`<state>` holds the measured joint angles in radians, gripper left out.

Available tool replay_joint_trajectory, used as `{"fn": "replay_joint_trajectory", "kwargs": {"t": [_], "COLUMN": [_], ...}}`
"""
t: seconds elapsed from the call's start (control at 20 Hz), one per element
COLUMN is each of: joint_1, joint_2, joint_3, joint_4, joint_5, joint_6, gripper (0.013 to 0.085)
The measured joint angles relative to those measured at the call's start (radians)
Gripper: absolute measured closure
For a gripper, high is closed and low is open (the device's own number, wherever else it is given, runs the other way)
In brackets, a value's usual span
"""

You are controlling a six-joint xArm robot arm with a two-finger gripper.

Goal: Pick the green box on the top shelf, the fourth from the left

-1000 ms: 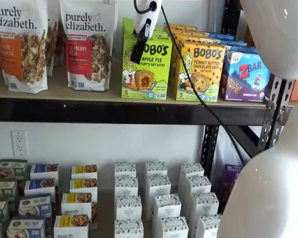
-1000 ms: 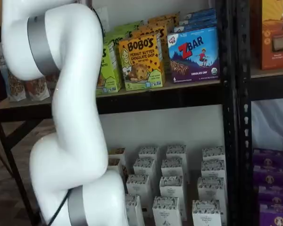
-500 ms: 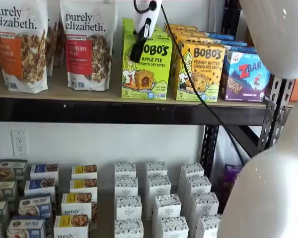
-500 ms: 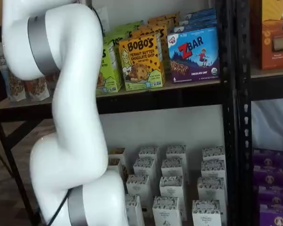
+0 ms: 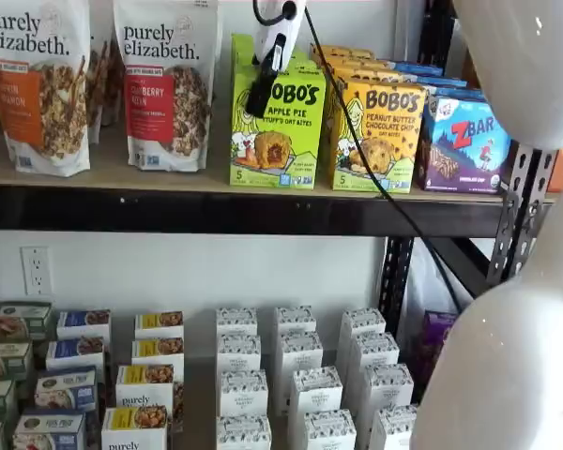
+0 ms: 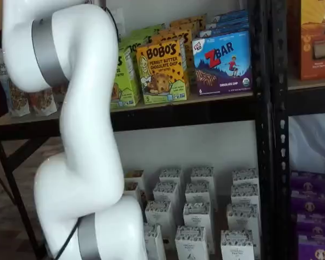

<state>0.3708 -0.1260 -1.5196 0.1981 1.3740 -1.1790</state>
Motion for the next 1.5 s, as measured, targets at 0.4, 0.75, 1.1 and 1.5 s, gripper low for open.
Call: {"fn": "replay_joint_trajectory", "kwargs": {"t": [0.4, 0.75, 1.1, 1.5], "joint_1": [-0.001, -0.002, 0.002, 0.005], "joint_2": [-0.005, 0.000, 0.001, -0.007], "joint_3": [0.005, -0.003, -0.005, -0.012], "joint_4": [0.006, 0.013, 0.001, 0.012], "joint_5": [-0.008, 0.007, 0.007, 0.016], "joint_6": [-0.001, -0.002, 0.002, 0.008], "gripper": [0.0610, 0.0730, 0.0730, 0.0730]}}
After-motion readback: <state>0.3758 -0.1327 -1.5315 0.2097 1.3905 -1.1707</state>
